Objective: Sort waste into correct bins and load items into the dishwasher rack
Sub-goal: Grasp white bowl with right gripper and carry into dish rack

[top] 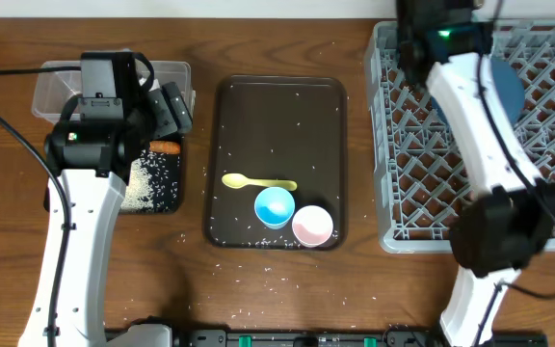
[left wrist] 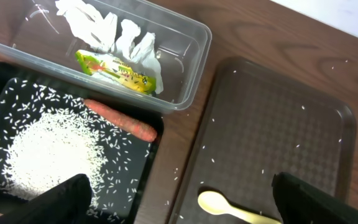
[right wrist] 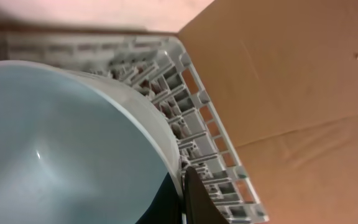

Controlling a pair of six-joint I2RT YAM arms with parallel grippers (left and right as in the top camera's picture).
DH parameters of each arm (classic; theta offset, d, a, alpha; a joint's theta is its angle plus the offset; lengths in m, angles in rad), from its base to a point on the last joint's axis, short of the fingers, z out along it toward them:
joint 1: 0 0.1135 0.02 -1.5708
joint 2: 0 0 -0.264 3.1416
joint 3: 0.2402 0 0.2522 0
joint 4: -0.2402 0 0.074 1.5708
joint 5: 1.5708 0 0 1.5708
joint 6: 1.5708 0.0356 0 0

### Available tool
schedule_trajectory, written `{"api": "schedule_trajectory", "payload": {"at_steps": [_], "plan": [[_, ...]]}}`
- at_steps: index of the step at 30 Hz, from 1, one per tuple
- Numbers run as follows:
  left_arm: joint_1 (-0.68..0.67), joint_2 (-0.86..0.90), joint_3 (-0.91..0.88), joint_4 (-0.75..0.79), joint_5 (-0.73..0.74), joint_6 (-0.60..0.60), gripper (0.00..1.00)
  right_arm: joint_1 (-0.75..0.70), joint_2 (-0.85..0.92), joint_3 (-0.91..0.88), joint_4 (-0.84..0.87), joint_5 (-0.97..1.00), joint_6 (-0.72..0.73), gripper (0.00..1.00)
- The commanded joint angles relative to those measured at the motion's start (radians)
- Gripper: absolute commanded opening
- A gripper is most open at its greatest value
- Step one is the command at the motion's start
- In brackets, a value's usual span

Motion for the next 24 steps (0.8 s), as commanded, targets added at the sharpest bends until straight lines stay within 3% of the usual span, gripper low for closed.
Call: {"api": "schedule_trajectory", "payload": {"at_steps": [1,9,24], "plan": [[0.004,0.004,0.003,0.0,-0.006,0.01,0.95,0.014,0.042,-0.005,0.005,0.103,-0.075,0.01],[0.004,0.004,0.003,0.0,-0.006,0.01,0.96,0.044,0.121,-0.005,0.015,0.105,-0.079,0.01],[0.004,0.004,0.003,0.0,-0.006,0.01,0.97,0.051,0.22,-0.005,0.103,0.062,-0.238,0.01]]}}
